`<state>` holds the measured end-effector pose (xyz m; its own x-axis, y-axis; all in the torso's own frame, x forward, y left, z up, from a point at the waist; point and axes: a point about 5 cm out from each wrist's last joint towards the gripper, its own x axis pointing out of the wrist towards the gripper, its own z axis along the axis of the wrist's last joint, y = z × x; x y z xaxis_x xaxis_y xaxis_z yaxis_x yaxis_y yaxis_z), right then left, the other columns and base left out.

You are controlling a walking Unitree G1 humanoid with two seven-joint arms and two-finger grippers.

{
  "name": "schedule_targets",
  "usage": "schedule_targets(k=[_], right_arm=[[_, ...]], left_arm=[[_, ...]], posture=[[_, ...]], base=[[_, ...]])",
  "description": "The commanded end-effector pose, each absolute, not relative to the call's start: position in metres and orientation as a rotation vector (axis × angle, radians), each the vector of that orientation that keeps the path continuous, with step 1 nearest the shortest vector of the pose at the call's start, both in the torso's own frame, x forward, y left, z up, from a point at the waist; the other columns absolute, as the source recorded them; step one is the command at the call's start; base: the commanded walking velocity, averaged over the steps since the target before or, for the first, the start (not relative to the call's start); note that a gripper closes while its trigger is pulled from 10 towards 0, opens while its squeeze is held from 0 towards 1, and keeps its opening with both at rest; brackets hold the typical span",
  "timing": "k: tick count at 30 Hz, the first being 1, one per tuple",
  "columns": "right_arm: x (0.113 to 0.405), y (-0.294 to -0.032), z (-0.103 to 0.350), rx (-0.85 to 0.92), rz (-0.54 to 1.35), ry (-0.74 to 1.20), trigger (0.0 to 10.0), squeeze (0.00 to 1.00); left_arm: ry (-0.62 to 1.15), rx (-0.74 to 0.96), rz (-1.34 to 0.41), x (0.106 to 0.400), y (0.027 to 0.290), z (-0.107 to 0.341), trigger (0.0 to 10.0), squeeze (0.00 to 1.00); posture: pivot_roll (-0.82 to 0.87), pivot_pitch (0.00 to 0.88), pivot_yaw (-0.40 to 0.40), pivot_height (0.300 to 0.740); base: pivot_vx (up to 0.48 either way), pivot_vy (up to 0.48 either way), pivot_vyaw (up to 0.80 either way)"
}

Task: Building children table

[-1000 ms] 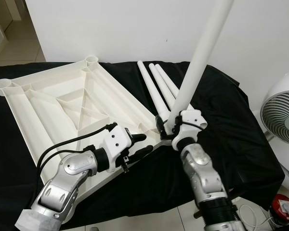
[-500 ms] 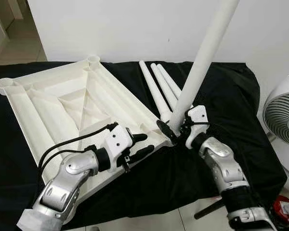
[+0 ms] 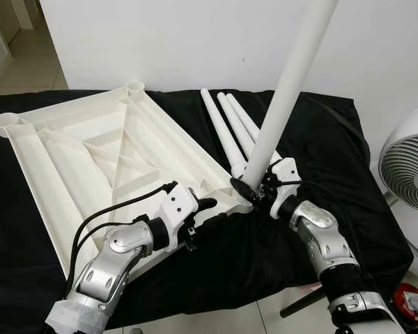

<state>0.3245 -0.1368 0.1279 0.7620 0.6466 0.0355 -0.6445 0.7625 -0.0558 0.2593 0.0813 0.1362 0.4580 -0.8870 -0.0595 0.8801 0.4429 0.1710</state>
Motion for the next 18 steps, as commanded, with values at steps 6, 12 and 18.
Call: schedule_targets(k=[6,12,18], right_arm=[[0.322,-0.123,0.114,0.025,0.584,-0.026,0.0,0.0],[0.32,-0.112,0.111,0.044,0.499,-0.029,0.0,0.0],[0.317,-0.099,0.108,0.116,0.417,-0.017,0.0,0.0]], left_arm=[[-0.075,0.185,-0.932,0.269,0.082,0.14,10.0,0.0],[-0.08,0.191,-0.964,0.268,0.082,0.141,10.0,0.0],[-0.075,0.203,-0.995,0.269,0.083,0.141,10.0,0.0]], posture=[[0.04,0.0,-0.083,0.74],[0.04,0.0,-0.092,0.74],[0.03,0.0,-0.088,0.74]], base=[[0.0,0.0,0.0],[0.0,0.0,0.0],[0.0,0.0,0.0]])
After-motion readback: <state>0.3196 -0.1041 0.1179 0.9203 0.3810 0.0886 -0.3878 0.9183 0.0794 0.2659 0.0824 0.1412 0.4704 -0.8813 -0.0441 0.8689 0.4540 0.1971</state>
